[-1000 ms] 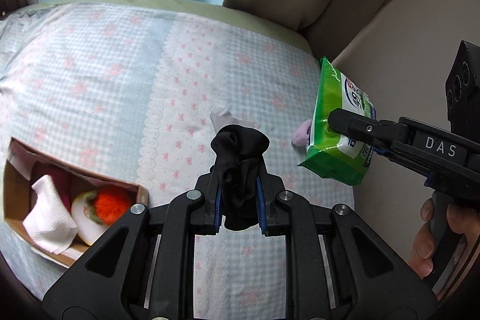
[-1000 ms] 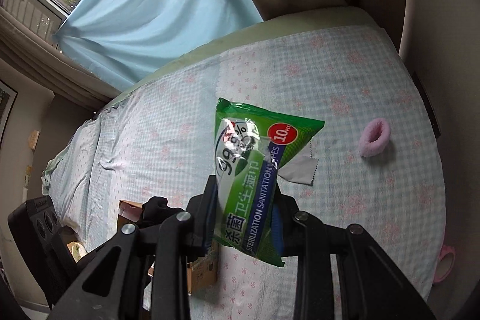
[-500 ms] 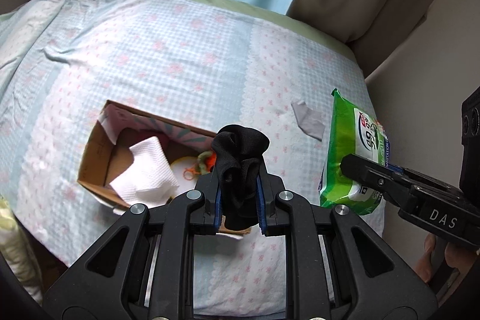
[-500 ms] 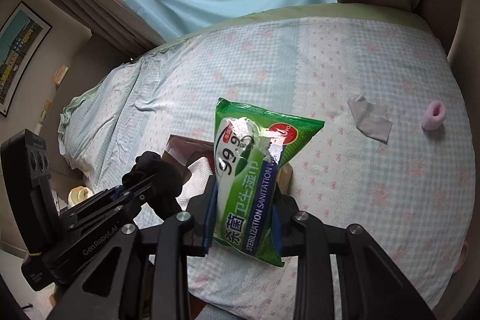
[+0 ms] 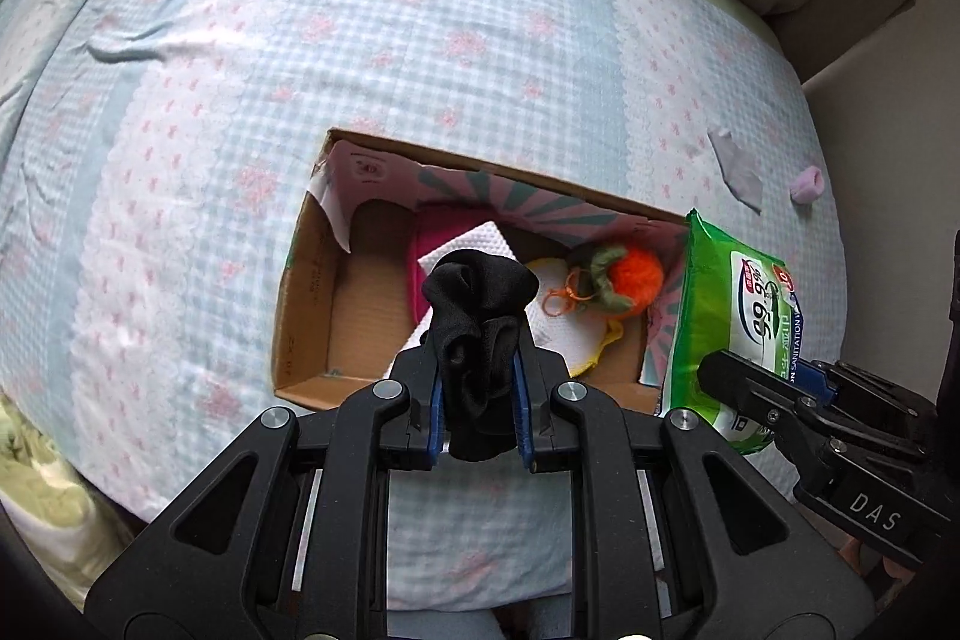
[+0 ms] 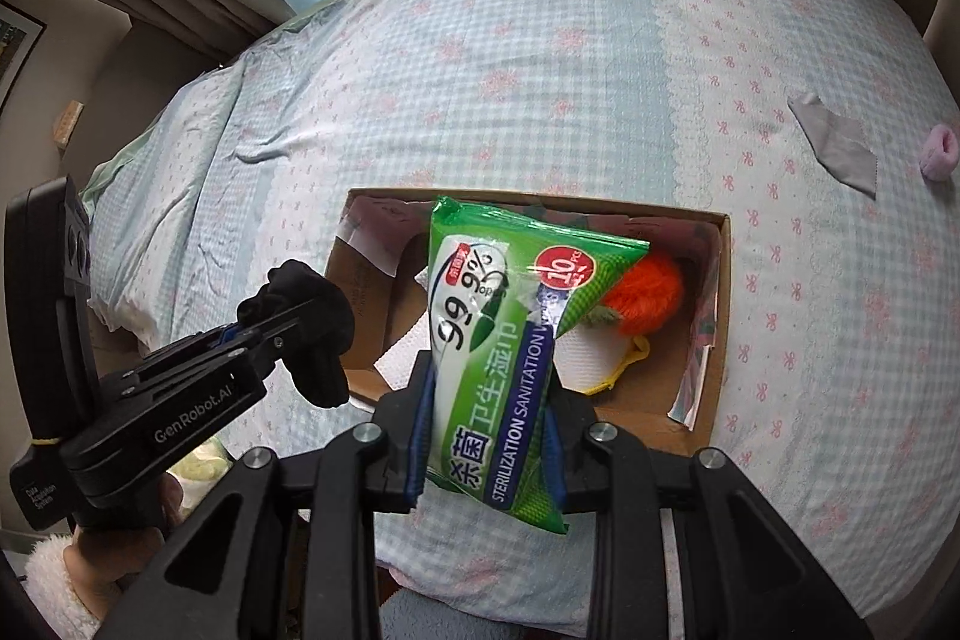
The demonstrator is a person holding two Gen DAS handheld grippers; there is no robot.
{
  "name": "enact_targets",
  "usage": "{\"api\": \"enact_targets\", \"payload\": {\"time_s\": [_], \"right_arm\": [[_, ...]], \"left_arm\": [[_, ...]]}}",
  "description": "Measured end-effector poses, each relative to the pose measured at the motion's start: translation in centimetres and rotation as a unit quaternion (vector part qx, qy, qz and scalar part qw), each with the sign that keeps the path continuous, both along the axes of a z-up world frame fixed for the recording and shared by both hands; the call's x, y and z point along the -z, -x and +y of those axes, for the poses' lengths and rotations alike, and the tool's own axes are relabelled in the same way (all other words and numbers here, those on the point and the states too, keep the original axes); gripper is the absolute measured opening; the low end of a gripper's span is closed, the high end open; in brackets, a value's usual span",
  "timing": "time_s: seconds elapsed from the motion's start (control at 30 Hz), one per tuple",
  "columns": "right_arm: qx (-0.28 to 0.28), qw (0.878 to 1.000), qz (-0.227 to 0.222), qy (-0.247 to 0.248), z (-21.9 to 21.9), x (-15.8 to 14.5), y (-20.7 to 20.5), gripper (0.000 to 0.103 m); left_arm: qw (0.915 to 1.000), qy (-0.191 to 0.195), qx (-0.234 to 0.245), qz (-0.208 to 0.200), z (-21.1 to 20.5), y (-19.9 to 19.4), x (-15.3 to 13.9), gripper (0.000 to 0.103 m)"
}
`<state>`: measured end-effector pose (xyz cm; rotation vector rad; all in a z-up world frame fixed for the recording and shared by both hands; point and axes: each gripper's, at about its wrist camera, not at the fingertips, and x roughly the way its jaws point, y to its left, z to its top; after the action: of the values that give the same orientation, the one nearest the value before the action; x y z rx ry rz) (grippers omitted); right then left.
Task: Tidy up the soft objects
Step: 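Carry the black sock and green wipes packet into the box with both tools, then open both tools and move them toward the grey cloth and pink sock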
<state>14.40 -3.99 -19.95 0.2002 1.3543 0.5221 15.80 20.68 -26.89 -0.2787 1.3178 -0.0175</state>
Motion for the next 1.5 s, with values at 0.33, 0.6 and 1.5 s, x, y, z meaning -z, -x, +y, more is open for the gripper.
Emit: {"api": "enact_targets", "payload": {"time_s": [0.33, 0.6, 1.5], "right_arm": [[0.006, 0.997, 0.047, 0.066, 4.8, 6.4, -1.5, 0.028], [0.002, 0.993, 0.069, 0.095, 5.7, 9.3, -3.0, 0.028], [-0.028, 0.994, 0.041, 0.097, 3.3, 10.2, -1.6, 0.103]], "left_arm": [[0.9954, -0.006, 0.062, 0.072, 1.9, -4.7, 7.1, 0.015], [0.9889, -0.019, 0.111, 0.097, 0.9, -7.3, 9.4, 0.015], [0.991, -0.024, 0.113, 0.069, -0.6, -7.4, 7.0, 0.103]]}}
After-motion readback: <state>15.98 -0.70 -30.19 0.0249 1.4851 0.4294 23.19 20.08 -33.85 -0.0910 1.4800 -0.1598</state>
